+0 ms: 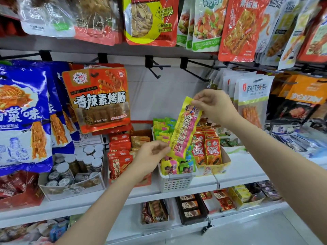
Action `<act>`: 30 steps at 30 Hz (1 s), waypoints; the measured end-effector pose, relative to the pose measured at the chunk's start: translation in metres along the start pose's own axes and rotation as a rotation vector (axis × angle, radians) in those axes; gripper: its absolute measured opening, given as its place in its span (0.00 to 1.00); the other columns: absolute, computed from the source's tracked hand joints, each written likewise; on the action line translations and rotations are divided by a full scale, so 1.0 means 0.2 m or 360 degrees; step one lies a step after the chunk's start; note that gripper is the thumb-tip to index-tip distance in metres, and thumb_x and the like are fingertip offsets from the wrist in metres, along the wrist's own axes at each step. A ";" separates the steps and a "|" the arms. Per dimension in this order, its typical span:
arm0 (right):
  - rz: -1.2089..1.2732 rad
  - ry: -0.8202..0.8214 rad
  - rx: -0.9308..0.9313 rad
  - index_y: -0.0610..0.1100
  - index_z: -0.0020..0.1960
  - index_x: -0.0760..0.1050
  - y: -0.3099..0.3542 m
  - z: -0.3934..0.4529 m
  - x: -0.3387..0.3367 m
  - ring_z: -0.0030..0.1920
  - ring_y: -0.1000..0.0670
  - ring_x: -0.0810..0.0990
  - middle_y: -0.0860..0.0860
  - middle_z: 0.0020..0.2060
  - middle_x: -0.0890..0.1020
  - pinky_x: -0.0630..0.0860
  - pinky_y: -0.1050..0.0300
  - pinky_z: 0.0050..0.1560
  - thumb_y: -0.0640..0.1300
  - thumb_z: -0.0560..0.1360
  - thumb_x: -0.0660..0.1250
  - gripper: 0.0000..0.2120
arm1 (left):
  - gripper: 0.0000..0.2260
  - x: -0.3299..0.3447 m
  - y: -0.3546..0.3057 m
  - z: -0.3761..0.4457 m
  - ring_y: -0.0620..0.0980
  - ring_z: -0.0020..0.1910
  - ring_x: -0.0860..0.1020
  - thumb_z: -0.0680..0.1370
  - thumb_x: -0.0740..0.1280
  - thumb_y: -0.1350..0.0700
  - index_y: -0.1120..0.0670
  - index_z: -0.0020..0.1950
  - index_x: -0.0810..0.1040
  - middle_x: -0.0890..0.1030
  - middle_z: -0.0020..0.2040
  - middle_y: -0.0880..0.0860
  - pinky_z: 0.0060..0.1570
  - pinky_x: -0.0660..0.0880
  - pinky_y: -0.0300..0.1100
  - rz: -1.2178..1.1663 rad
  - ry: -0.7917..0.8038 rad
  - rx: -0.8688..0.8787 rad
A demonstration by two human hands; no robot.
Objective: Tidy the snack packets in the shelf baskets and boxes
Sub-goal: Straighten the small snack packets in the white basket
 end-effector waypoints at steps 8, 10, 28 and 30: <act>0.0149 0.0067 0.0118 0.44 0.47 0.78 -0.04 0.01 0.01 0.40 0.47 0.85 0.49 0.38 0.86 0.83 0.53 0.40 0.43 0.77 0.69 0.02 | 0.07 0.05 0.01 -0.05 0.47 0.41 0.82 0.79 0.66 0.57 0.58 0.46 0.82 0.83 0.41 0.52 0.44 0.80 0.38 -0.0599 0.0093 -0.0184; 0.0584 0.0229 0.0124 0.45 0.47 0.75 -0.04 0.00 0.06 0.39 0.51 0.84 0.51 0.38 0.85 0.82 0.56 0.39 0.40 0.79 0.66 0.02 | 0.15 0.10 0.01 -0.06 0.53 0.51 0.82 0.79 0.62 0.49 0.59 0.50 0.81 0.84 0.52 0.59 0.49 0.81 0.46 -0.1047 0.0217 -0.0318; 0.0754 0.0383 0.0210 0.52 0.55 0.82 -0.16 -0.07 0.08 0.50 0.47 0.85 0.49 0.49 0.86 0.83 0.55 0.47 0.40 0.74 0.71 0.12 | 0.19 0.03 -0.05 -0.03 0.53 0.49 0.84 0.69 0.76 0.57 0.48 0.60 0.79 0.86 0.51 0.52 0.43 0.81 0.44 -0.0544 -0.0233 0.0102; 0.0772 0.0317 0.0203 0.53 0.55 0.81 -0.15 -0.06 0.06 0.48 0.46 0.86 0.47 0.49 0.86 0.83 0.54 0.45 0.36 0.75 0.70 0.14 | 0.18 0.05 -0.01 -0.04 0.53 0.49 0.84 0.71 0.72 0.51 0.48 0.61 0.79 0.86 0.51 0.54 0.42 0.81 0.44 -0.0695 -0.0174 -0.0029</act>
Point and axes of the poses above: each hand's wrist, its own z-axis towards the middle knuckle, its own x-axis out of the palm, y = z × x, the point moved 9 cm from there along z, towards the middle knuckle
